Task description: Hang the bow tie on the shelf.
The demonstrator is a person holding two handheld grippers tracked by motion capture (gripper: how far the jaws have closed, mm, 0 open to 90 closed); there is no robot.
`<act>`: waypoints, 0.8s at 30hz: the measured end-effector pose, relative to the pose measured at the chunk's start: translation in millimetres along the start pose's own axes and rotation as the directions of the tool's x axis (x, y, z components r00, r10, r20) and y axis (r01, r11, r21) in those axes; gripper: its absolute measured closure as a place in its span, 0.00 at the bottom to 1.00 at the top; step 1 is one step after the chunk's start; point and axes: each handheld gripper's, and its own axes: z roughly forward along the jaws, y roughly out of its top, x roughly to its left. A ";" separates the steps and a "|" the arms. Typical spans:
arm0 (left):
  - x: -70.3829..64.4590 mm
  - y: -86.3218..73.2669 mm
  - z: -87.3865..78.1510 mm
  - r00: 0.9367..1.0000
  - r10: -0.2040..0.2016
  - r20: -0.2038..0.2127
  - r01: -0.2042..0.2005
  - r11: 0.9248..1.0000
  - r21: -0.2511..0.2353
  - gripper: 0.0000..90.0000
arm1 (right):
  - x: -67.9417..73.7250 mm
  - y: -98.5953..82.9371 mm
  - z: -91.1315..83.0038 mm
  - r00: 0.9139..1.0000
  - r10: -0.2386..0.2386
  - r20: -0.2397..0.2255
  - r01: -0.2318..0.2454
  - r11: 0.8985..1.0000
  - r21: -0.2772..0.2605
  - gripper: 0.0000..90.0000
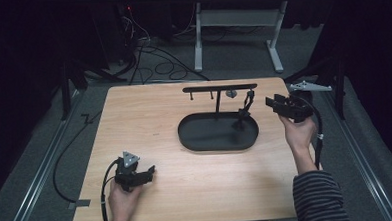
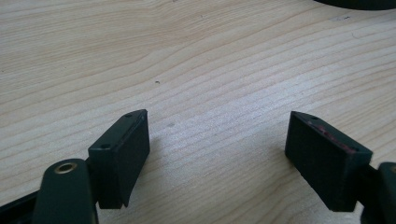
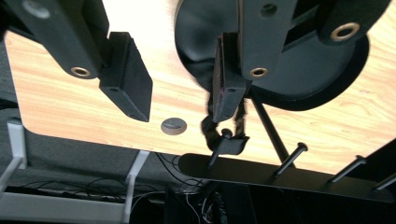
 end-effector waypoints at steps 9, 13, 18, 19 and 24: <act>0.1 0.0 0.0 1.000 0.000 0.001 0.000 1.000 0.000 0.25 | -0.2 -8.0 -14.6 1.000 0.009 -0.026 -0.010 1.000 -0.016 0.64; 0.1 0.0 0.0 1.000 0.000 0.001 0.000 1.000 0.000 0.25 | 0.0 -10.5 -21.1 1.000 0.006 -0.031 -0.007 1.000 -0.023 0.62; 0.1 0.0 0.2 1.000 -0.001 0.000 0.001 1.000 -0.002 0.25 | 0.4 -14.4 -28.8 0.999 0.003 -0.038 -0.004 0.999 -0.036 0.60; 0.1 0.0 0.2 1.000 -0.001 0.000 0.001 1.000 -0.002 0.25 | 0.4 -15.2 -30.2 0.999 0.002 -0.036 -0.003 0.999 -0.035 0.60; 0.1 0.0 0.2 1.000 -0.001 0.000 0.001 1.000 -0.002 0.25 | -0.2 -19.9 -37.3 0.999 0.001 -0.038 -0.003 0.999 -0.047 0.58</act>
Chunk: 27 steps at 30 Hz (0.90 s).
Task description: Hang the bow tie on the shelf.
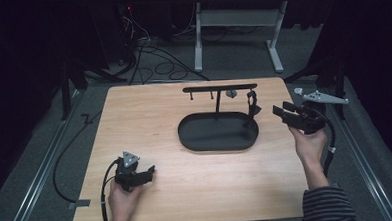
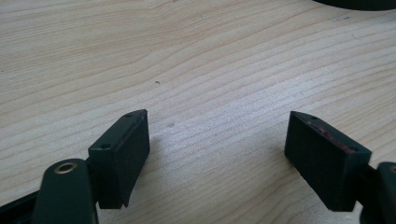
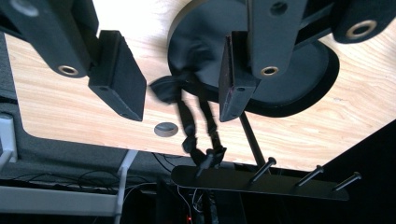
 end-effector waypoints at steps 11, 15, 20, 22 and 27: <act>0.0 0.0 0.0 1.000 0.000 0.000 0.000 1.000 0.000 0.25 | 3.7 -10.9 -15.3 0.999 -0.029 0.027 0.029 1.000 -0.007 0.56; 0.0 0.0 0.0 1.000 0.000 0.000 0.000 1.000 0.000 0.25 | 2.0 -16.4 -18.0 0.999 -0.020 0.025 0.020 1.000 -0.008 0.56; 0.0 0.0 0.0 1.000 0.000 0.000 0.000 1.000 0.000 0.25 | 1.6 -26.0 -23.1 1.000 -0.006 0.021 0.006 1.000 -0.014 0.56; 0.0 0.0 0.0 1.000 0.000 0.000 0.000 1.000 0.000 0.25 | 1.0 -27.2 -23.7 1.000 -0.009 0.020 0.009 1.000 -0.016 0.56; 0.0 0.0 0.0 1.000 0.000 0.000 0.000 1.000 0.000 0.25 | 1.1 -36.4 -24.9 1.000 -0.007 0.019 0.007 1.000 0.001 0.57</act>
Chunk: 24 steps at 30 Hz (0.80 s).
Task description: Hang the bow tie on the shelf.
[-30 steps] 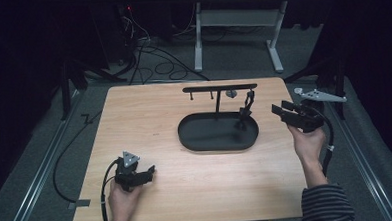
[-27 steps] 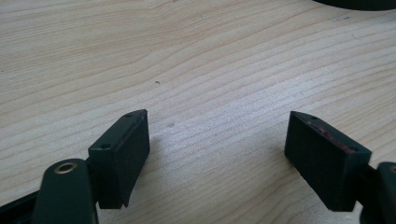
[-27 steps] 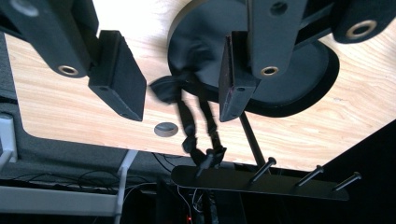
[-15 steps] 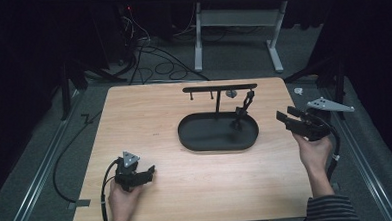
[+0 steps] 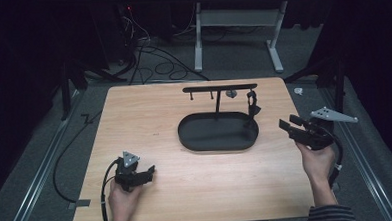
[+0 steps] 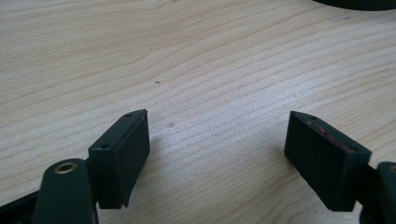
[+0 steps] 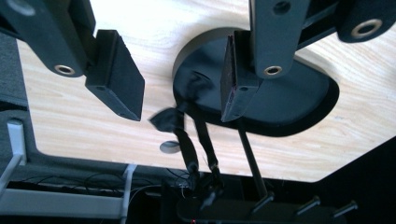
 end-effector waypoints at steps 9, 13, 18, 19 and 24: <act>0.0 0.0 0.0 1.000 0.000 0.000 0.000 1.000 0.000 0.25 | 2.7 -12.9 -2.3 1.000 0.000 -0.002 0.000 1.000 0.002 0.57; 0.0 0.0 0.0 1.000 0.000 0.000 0.000 1.000 0.000 0.25 | 2.7 -17.4 -2.9 1.000 0.003 0.000 -0.003 1.000 -0.002 0.57; -0.1 0.0 0.0 1.000 -0.001 0.000 0.001 1.000 0.000 0.25 | 3.4 -24.0 -2.4 1.000 0.003 -0.001 -0.003 1.000 0.006 0.58; -0.1 0.0 0.0 1.000 -0.001 0.000 0.001 1.000 0.000 0.25 | 3.8 -25.1 -2.3 1.000 0.005 -0.002 -0.004 1.000 0.008 0.58; -0.2 0.0 -0.1 1.000 0.001 -0.001 -0.001 1.000 0.001 0.25 | 6.5 -35.4 0.6 1.000 0.011 -0.014 -0.011 1.000 0.021 0.58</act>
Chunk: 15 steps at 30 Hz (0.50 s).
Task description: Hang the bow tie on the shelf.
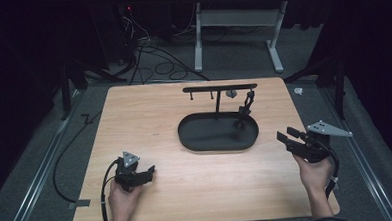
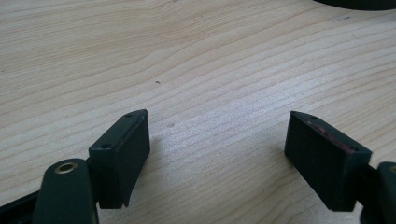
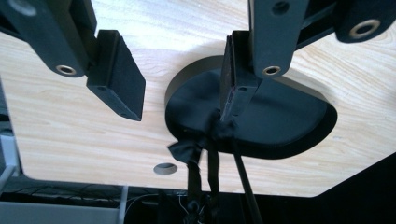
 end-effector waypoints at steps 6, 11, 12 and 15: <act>-0.1 0.0 0.0 1.000 0.001 -0.001 -0.001 1.000 0.000 0.25 | 6.2 -7.1 9.3 1.000 -0.005 -0.020 0.006 1.000 0.024 0.58; -0.1 0.0 0.0 1.000 0.000 -0.001 0.000 1.000 0.000 0.25 | 12.5 -12.3 17.4 0.999 -0.005 -0.045 0.006 1.000 0.028 0.58; -0.1 0.0 0.0 1.000 0.000 -0.001 0.000 1.000 0.000 0.25 | 13.7 -13.2 18.8 0.999 -0.006 -0.049 0.008 1.000 0.029 0.58; -0.1 0.0 0.1 1.000 0.000 -0.001 0.000 1.000 -0.001 0.25 | 18.0 -16.5 23.0 0.998 -0.003 -0.061 0.005 0.999 0.037 0.58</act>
